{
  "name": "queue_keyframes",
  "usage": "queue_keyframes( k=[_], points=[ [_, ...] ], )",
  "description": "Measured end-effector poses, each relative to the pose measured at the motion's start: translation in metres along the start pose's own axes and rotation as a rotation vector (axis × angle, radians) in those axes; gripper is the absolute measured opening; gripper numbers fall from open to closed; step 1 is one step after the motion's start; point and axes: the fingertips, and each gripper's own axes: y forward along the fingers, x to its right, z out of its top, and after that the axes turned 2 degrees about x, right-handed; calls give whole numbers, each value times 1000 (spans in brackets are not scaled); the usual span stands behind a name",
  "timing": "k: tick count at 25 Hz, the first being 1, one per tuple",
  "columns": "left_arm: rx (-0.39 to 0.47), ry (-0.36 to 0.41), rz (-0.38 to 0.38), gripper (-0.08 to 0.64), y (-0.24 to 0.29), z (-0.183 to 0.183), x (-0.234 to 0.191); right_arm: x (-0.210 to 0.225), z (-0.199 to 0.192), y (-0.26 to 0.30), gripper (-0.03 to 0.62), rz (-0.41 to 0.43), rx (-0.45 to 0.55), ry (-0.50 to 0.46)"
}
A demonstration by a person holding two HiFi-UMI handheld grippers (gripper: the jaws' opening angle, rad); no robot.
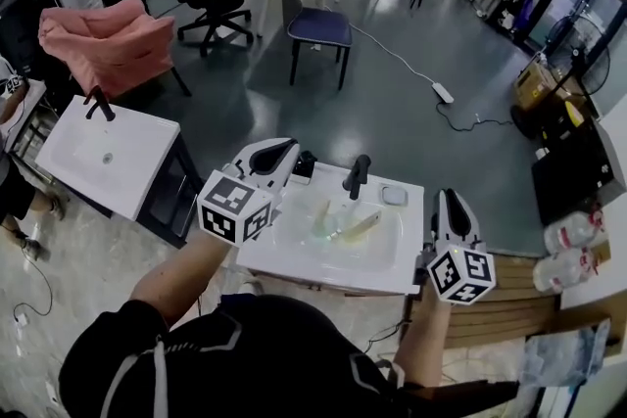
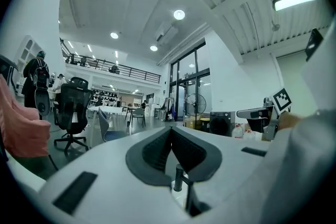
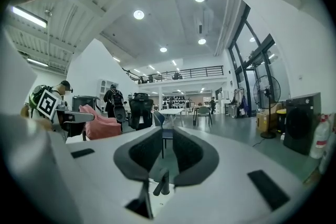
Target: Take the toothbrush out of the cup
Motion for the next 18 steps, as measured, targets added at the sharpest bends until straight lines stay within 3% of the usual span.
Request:
queue_keyframes(
  k=[7,11,18],
  points=[
    [-71,41,-61,5,2,-29,-6,-11,-16,-2,78,-35,-13,-1],
    [-46,38,-84,5,4,-36,-12,-10,-29,5,89,-59,-8,-2],
    [-136,-47,-138,6,9,-79,-8,2,-86,-5,104,-105,-102,57]
  ],
)
